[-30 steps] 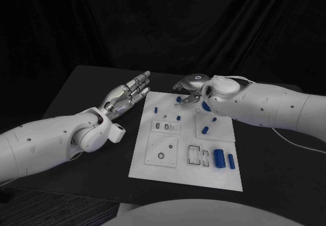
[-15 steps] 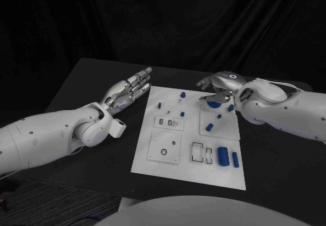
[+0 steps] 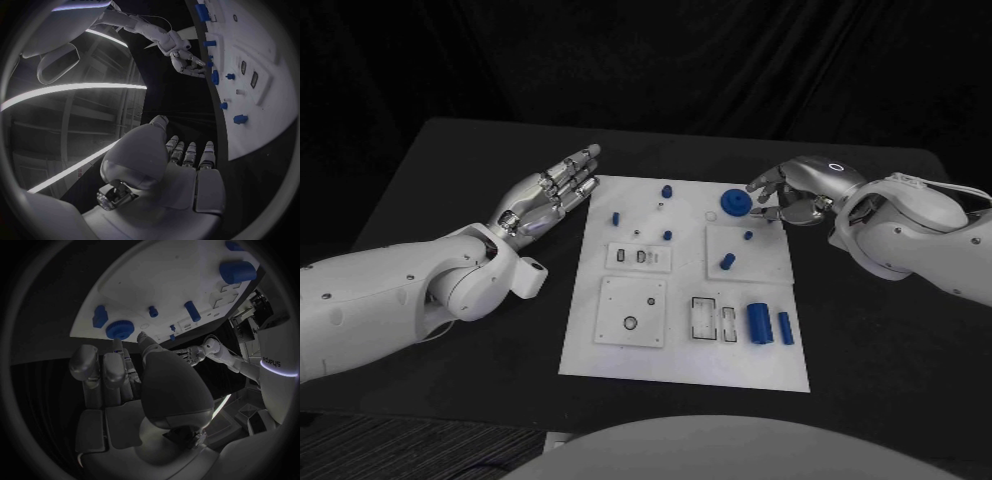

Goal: Assemble the parts on the task board

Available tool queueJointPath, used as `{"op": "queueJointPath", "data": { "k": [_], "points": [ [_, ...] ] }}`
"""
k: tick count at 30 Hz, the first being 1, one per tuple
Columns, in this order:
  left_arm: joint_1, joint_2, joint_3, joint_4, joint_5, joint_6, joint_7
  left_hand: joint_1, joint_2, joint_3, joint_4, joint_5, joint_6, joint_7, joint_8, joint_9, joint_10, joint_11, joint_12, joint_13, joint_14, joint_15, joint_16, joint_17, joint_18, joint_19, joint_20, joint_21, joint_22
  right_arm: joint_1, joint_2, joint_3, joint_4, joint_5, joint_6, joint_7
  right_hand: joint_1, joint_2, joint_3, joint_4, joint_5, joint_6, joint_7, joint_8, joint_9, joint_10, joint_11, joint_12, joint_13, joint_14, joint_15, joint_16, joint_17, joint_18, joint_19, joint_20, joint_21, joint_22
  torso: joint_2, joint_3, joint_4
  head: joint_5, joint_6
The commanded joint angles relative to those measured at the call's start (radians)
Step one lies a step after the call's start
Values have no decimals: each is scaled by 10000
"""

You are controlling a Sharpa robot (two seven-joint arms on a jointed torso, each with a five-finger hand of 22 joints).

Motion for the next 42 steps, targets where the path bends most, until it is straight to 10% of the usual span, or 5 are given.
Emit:
{"op": "queueJointPath", "data": {
  "k": [1, 9, 17, 29, 42],
  "points": [
    [78, -114, 12, 126, -9, -214, 849, 1, -125, -9, 43, 73, 99, 29, 52, 18, 1, 61, -66, -17, -4, 3, -36, -17, 170, 26, -70, -33, -16, 38, -193, 9, 180, 90, -668, -223, 88, -57, 14, -24, 61, 128, -58, -56, 3, 676, -198, 603, 295, -8, -77, 7, -59, -47, 6, -27, -56, 33, 113, 70, -99, -134, 0],
    [362, -391, 12, 367, -9, -367, 852, 20, -155, -19, 39, 132, 156, 56, 67, 23, 1, 87, -66, -17, -4, 4, -36, -17, 169, 26, -80, -33, -16, 143, -499, 8, 419, 92, -1251, -131, 142, -162, -178, 88, -31, -529, -244, -144, -51, -2034, -474, 7847, 6487, -822, -249, -874, -1089, 210, -933, -185, -1865, -729, 94, 59, -103, -371, 0],
    [567, -617, 11, 574, -10, -537, 874, 32, -196, -53, 55, 226, 204, 69, 77, 25, 1, 114, -66, -17, -4, -28, -36, -17, 170, 26, -109, -33, -16, 363, -617, 8, 621, 92, -1670, -213, -149, -155, -460, 353, -48, -66, -468, -88, 45, 4460, -733, 13654, 14454, 1120, -437, 3138, 4483, -382, 714, -369, 1069, 1650, 70, 55, -74, -563, 10],
    [732, -482, 10, 372, -8, -422, 774, 36, -185, -55, 68, 228, 159, 73, 61, 15, 1, 135, -66, -17, -4, -19, -36, -17, 170, 26, -114, -33, -16, 711, -89, 8, 208, 92, 555, -1542, -783, -353, -799, 632, -248, 354, -526, -35, 301, 4830, -804, 13798, 14765, 1504, -504, 3696, 5366, -896, 1982, -446, 3409, 3216, 58, 60, -51, -707, 213],
    [742, -356, 9, 240, -8, -238, 722, 52, -153, -38, 73, 197, 123, 86, 46, 7, 1, 166, -66, -17, -4, 0, -36, -17, 167, 26, -101, -33, -16, 699, 825, 8, -551, -708, 1203, -2049, -651, -785, -642, 560, -330, 636, -456, 73, 714, 4830, -758, 13798, 14765, 1504, -472, 3696, 5366, -998, 2242, -417, 3810, 3439, 47, 65, -25, -692, 497]
  ]
}}
